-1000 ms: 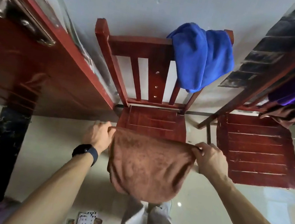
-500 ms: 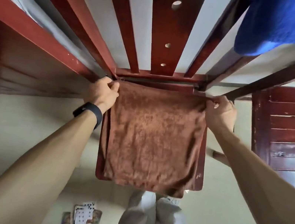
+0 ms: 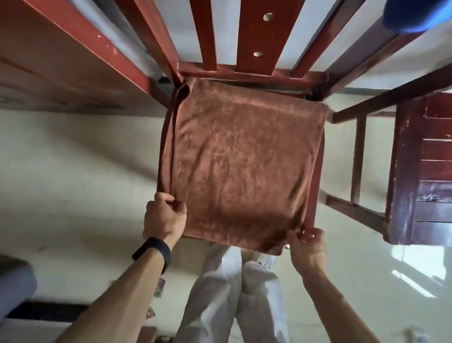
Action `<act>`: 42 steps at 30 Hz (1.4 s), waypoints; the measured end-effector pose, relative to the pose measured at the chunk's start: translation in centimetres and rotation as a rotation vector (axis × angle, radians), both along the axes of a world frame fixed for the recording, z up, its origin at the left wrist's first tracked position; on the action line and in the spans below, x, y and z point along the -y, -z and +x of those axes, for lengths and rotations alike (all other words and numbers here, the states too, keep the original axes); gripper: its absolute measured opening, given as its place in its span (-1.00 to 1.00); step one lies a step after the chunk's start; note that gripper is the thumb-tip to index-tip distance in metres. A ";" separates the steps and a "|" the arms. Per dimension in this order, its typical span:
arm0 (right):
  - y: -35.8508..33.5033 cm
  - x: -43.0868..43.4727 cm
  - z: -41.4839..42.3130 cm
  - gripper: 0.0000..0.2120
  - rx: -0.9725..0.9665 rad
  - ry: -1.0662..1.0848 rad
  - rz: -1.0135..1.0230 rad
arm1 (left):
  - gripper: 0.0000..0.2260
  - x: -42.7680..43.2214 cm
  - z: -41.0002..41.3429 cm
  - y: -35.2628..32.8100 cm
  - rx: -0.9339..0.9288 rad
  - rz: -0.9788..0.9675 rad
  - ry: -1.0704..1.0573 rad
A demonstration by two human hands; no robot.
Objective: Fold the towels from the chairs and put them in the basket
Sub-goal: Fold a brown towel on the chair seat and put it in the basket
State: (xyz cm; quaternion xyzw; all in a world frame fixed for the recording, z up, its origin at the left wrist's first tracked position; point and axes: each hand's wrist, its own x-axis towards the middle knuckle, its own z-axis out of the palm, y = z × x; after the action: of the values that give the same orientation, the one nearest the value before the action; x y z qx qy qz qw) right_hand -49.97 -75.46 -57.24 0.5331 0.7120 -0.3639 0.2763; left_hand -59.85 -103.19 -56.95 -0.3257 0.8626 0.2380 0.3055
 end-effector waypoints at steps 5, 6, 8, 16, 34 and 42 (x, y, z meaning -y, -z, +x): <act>1.2 0.1 -0.9 -0.71 0.014 0.105 -0.026 | -0.71 0.0 0.7 0.0 0.033 -0.136 0.186; 1.3 -0.2 -1.3 -0.74 0.021 0.100 -0.024 | -0.70 0.0 0.7 -0.1 0.041 -0.155 0.240; 1.5 -0.6 -1.7 -0.79 0.024 0.069 -0.009 | -0.66 -0.1 0.7 -0.2 0.044 -0.185 0.319; -0.1 0.3 -1.8 -0.86 -0.003 -0.035 0.100 | -0.66 -0.1 0.9 0.1 0.113 -0.179 0.208; -1.7 2.1 2.8 -0.90 -0.041 0.622 -0.418 | -0.95 2.1 -0.6 -1.9 0.074 0.458 -0.632; 0.0 2.8 2.1 -0.95 0.021 0.551 -0.433 | -0.84 3.7 -0.2 -0.8 0.125 0.393 -0.449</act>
State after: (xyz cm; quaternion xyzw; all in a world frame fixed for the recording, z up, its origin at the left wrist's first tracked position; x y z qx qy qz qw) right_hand -47.86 -78.23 -57.24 0.6379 0.4449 -0.5619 0.2818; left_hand -60.02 -106.93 -56.19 -0.4570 0.6859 0.4414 0.3549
